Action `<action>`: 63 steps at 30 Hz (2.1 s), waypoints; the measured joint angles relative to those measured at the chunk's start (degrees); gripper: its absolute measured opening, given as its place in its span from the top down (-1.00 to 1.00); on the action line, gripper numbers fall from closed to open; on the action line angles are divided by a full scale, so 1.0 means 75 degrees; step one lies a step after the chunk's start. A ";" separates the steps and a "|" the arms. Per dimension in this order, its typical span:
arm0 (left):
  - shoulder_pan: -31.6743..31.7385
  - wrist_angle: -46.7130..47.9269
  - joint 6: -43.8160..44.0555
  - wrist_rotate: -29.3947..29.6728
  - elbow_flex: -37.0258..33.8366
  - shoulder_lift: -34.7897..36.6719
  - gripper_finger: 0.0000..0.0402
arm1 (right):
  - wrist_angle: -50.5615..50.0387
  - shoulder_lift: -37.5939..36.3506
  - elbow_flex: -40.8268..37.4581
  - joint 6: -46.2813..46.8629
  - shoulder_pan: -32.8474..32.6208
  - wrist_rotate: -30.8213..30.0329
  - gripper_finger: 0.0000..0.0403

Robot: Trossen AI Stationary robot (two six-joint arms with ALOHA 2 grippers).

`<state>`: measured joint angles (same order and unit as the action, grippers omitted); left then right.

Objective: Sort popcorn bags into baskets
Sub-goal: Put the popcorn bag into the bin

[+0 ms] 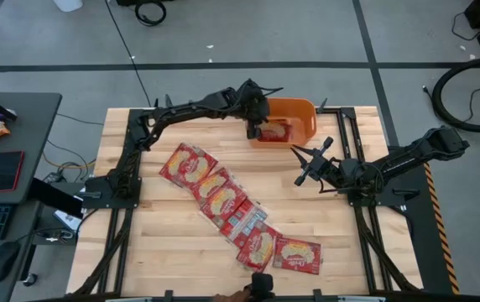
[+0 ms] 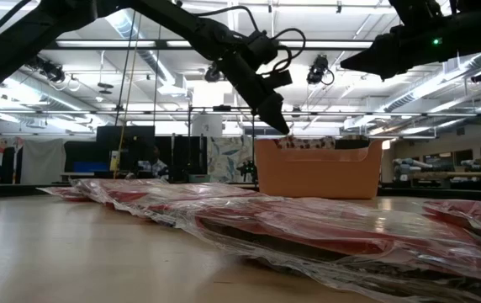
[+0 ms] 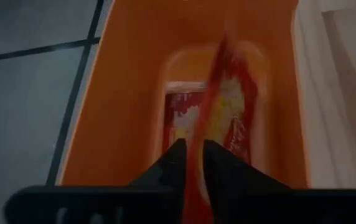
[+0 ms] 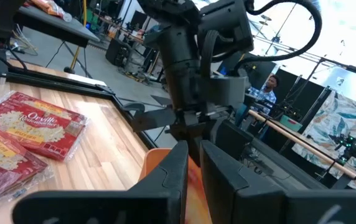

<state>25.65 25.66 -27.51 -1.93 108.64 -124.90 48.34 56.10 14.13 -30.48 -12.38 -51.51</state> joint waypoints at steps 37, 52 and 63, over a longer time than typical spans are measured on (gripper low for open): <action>-0.2530 0.6906 0.1395 -0.1623 -0.1239 0.0337 0.46 | -0.0296 0.0000 0.0000 0.0035 -0.0003 -0.0186 0.76; -0.2172 0.5348 0.3180 -0.2031 -0.3790 0.1207 0.40 | -0.0285 -0.0001 0.0000 -0.0017 -0.0003 -0.0122 0.76; -0.2233 0.2134 0.4411 -0.1894 -0.6039 0.3372 0.35 | -0.0230 -0.0003 0.0000 -0.0020 0.0010 -0.0020 0.76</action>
<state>8.90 41.66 5.57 -16.13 63.35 -99.61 46.61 56.07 14.13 -30.63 -12.30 -51.66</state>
